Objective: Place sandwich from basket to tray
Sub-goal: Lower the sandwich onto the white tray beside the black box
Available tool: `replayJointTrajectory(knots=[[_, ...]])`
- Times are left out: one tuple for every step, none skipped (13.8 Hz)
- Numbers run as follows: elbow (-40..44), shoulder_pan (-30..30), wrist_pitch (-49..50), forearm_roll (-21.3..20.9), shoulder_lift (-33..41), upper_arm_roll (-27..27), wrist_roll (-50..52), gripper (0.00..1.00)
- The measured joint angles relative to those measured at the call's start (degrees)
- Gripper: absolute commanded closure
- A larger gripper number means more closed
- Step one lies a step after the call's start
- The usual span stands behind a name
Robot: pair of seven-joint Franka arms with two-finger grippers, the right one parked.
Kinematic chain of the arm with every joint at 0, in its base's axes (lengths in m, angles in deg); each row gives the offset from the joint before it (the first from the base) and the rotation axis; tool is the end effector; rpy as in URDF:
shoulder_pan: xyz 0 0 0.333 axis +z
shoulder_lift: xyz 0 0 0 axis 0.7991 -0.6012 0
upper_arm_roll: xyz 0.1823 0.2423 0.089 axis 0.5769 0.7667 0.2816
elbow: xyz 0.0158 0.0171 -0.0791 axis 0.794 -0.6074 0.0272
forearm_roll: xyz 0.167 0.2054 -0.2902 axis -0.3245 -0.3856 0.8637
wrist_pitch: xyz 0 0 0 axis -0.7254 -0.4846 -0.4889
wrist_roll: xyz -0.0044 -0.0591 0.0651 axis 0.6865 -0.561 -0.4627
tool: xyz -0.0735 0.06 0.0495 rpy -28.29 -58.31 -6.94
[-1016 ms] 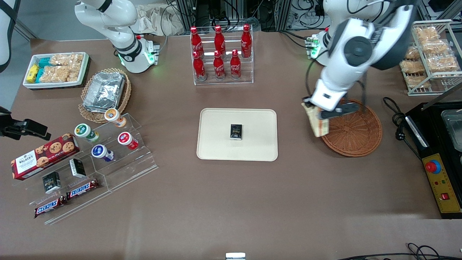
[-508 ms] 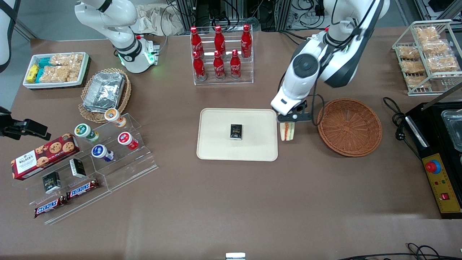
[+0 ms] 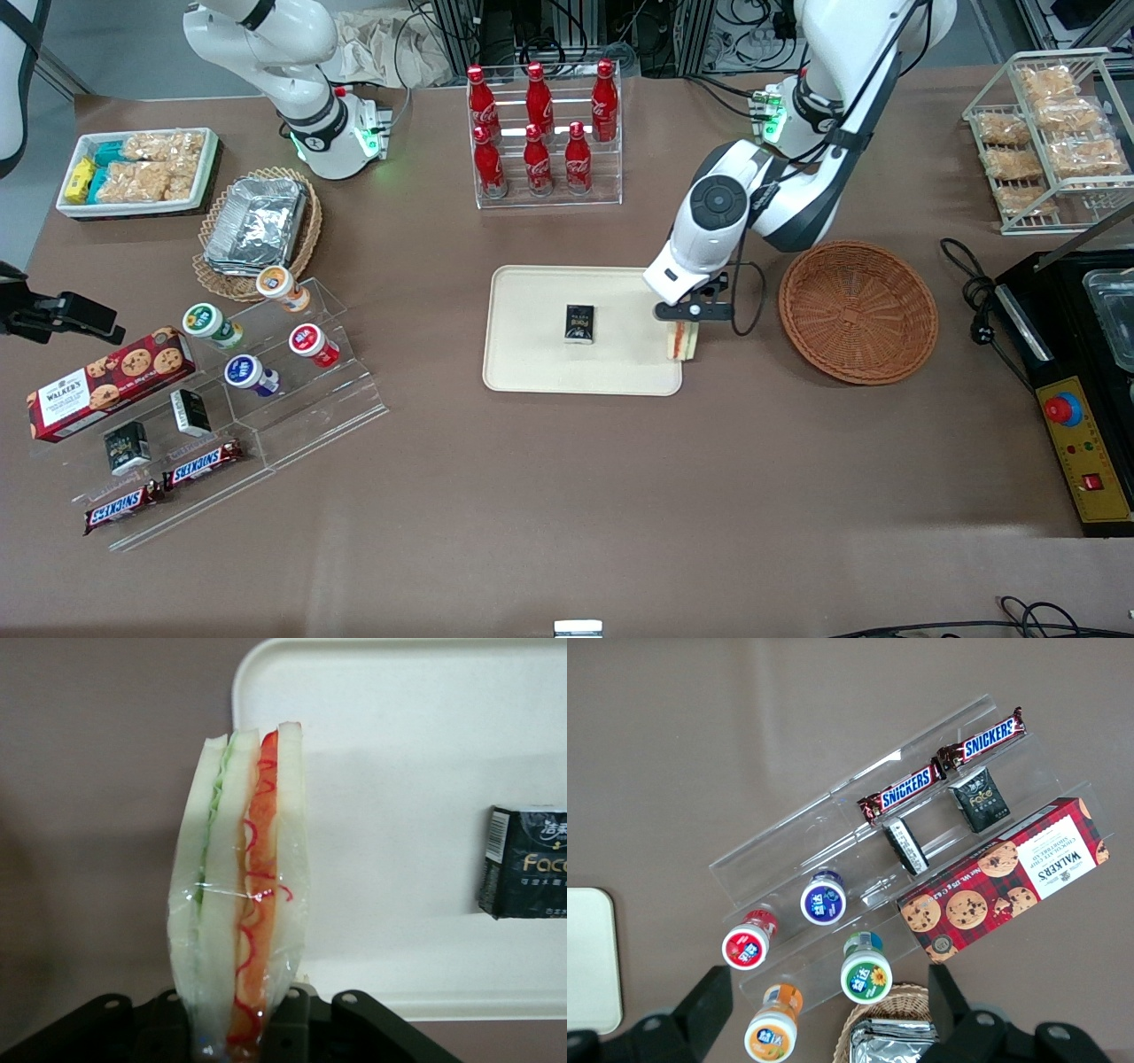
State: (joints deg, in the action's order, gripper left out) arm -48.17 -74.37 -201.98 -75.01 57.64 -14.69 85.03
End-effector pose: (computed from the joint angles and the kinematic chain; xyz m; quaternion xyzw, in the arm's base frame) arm 0.4404 -0.3385 0.2639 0.9987 -0.0308 -0.0415 0.0021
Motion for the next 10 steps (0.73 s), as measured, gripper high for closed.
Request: replayJointTrajectory(knots=[[0.0, -0.1, -0.8, 0.0, -0.9, -0.1, 0.0, 1.0], [0.0, -0.1, -1.7, 0.0, -1.8, -0.1, 0.0, 1.0], [0.0, -0.1, -2.4, 0.0, -2.6, -0.1, 0.0, 1.0], [0.0, -0.2, -2.7, -0.1, -3.1, -0.1, 0.0, 1.0], [0.0, -0.5, -2.9, -0.1, -3.5, -0.1, 0.0, 1.0], [0.0, -0.9, -3.1, -0.2, -3.8, -0.1, 0.0, 1.0], [0.0, -1.2, -3.6, -0.2, -4.1, -0.1, 0.0, 1.0], [0.0, -1.4, -4.2, -0.2, -4.4, -0.1, 0.0, 1.0], [0.0, -1.5, -4.3, -0.2, -4.6, -0.1, 0.0, 0.76], [0.0, -1.6, -4.4, -0.2, -4.8, -0.1, 0.0, 0.03]])
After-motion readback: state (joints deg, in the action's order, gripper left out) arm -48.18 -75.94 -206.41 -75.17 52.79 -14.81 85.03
